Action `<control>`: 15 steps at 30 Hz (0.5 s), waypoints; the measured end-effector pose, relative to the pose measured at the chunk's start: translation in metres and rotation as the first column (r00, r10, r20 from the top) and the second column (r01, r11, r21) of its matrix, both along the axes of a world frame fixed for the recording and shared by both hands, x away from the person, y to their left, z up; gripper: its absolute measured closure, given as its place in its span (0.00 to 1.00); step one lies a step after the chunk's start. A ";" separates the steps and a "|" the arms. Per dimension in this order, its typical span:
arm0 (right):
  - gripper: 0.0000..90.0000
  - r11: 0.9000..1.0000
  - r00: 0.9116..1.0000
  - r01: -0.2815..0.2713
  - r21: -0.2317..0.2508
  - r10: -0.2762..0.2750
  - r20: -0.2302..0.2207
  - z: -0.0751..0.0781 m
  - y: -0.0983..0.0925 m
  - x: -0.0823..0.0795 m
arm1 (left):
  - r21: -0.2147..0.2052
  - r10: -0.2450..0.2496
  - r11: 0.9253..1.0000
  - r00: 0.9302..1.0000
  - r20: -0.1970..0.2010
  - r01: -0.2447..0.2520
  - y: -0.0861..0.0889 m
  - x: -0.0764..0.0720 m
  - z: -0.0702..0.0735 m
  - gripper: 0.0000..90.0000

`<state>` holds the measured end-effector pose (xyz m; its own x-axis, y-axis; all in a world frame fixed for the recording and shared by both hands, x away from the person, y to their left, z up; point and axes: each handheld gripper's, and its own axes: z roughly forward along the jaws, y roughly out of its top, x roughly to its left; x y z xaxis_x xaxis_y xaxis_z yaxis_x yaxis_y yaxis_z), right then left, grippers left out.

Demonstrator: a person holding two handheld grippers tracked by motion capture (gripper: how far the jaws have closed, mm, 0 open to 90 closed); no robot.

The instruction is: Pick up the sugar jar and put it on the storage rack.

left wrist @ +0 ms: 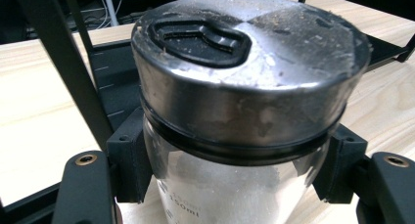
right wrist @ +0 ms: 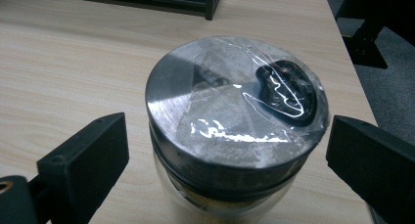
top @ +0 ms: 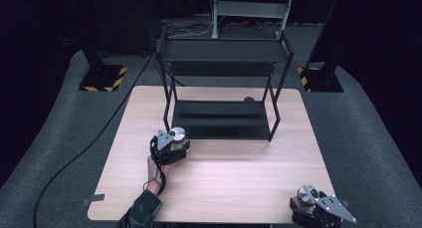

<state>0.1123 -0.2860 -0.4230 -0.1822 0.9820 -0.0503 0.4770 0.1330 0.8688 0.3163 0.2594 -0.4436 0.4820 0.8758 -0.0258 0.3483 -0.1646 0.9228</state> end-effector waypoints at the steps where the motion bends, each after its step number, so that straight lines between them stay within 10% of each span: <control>1: 0.02 1.000 1.000 -0.001 0.001 0.001 -0.002 0.000 0.000 0.000 | 0.000 -0.002 1.000 1.000 0.000 0.002 0.000 0.001 0.000 0.33; 15: 0.02 1.000 1.000 0.003 0.003 -0.003 -0.008 -0.001 -0.001 0.002 | 0.000 -0.019 1.000 1.000 -0.011 0.019 -0.008 0.011 0.001 0.33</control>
<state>0.1140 -0.2867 -0.4244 -0.1799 0.9826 -0.0462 0.4839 0.1293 0.8655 0.3270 0.2513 -0.4429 0.4985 0.8663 -0.0307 0.3554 -0.1719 0.9188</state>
